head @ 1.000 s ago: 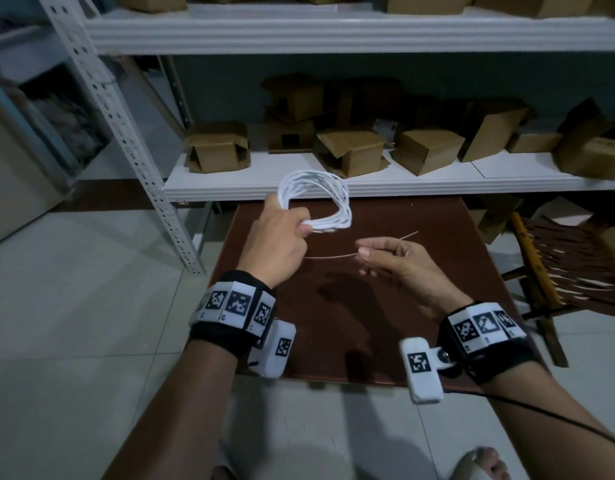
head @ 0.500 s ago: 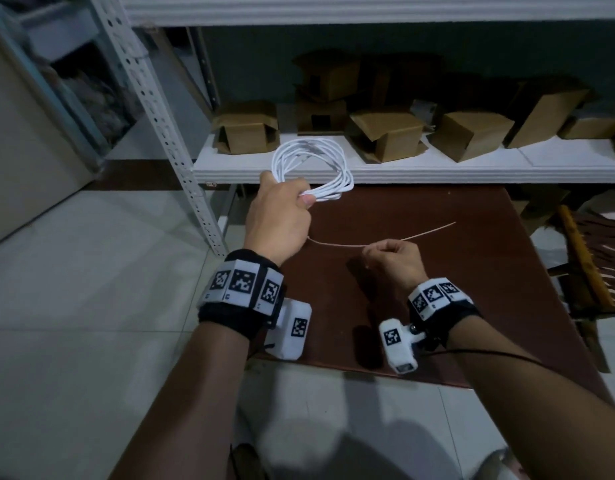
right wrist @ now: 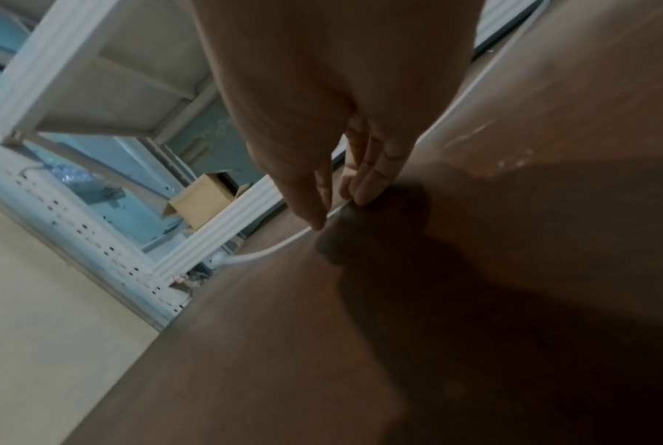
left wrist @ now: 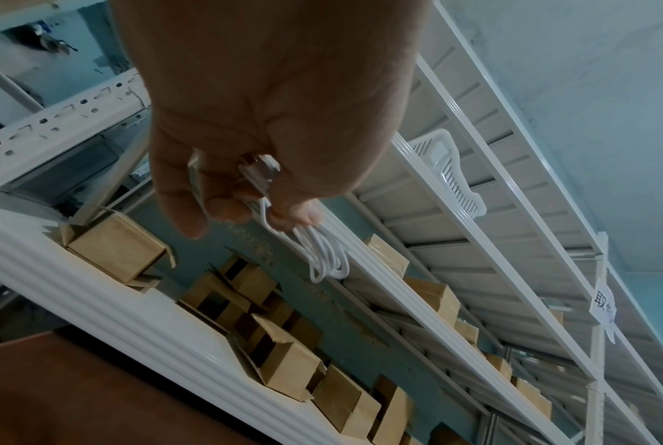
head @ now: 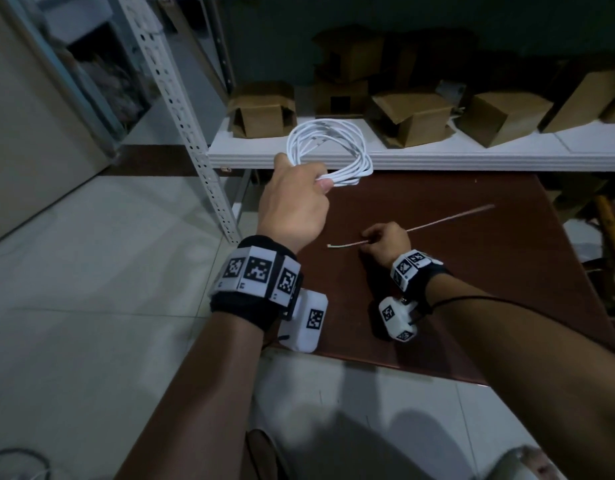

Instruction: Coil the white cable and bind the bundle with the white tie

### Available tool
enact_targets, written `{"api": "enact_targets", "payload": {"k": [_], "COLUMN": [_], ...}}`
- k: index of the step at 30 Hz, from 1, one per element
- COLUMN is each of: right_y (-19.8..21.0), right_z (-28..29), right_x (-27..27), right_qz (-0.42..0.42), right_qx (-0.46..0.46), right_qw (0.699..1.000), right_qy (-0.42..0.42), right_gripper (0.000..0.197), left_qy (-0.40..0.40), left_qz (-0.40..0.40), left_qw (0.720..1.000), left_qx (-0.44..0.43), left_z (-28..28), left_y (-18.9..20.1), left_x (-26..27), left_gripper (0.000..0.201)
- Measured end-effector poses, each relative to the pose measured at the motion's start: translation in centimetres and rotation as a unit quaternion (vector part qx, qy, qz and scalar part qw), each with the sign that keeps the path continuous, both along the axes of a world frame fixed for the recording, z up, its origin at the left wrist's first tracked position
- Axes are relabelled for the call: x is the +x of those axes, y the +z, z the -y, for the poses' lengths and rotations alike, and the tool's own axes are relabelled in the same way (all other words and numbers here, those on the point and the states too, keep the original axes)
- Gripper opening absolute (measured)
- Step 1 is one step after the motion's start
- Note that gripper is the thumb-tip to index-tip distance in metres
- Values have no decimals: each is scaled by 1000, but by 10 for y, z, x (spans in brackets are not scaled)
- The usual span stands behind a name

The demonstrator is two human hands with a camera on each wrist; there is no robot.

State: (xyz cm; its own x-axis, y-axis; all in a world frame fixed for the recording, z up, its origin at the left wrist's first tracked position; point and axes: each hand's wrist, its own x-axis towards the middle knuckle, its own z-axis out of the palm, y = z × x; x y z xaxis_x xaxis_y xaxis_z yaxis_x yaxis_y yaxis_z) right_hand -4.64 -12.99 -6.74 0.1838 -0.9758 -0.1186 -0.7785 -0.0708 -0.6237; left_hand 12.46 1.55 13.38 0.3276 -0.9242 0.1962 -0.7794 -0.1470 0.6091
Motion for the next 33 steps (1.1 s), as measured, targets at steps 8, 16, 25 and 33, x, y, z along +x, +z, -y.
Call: {"api": "enact_targets", "payload": {"k": [8, 16, 25, 33], "right_y": [10, 63, 140, 154], "right_z": [-32, -71, -111, -124], "right_x": [-21, -74, -117, -107], "right_qz": [-175, -89, 160, 365], "right_qx": [-62, -122, -153, -70], "right_qw": [975, 984, 975, 928], "right_qy": [126, 98, 3, -16], "right_gripper": [7, 29, 22, 9], "left_qy": [-26, -67, -122, -127], "left_qz": [-16, -69, -228, -279], "left_qw": [999, 995, 966, 952], "left_qx": [14, 18, -2, 9], "left_z": [-1, -1, -1, 8], "left_y": [3, 0, -10, -19], "left_x": [-7, -21, -60, -81], "left_gripper": [30, 37, 33, 42]}}
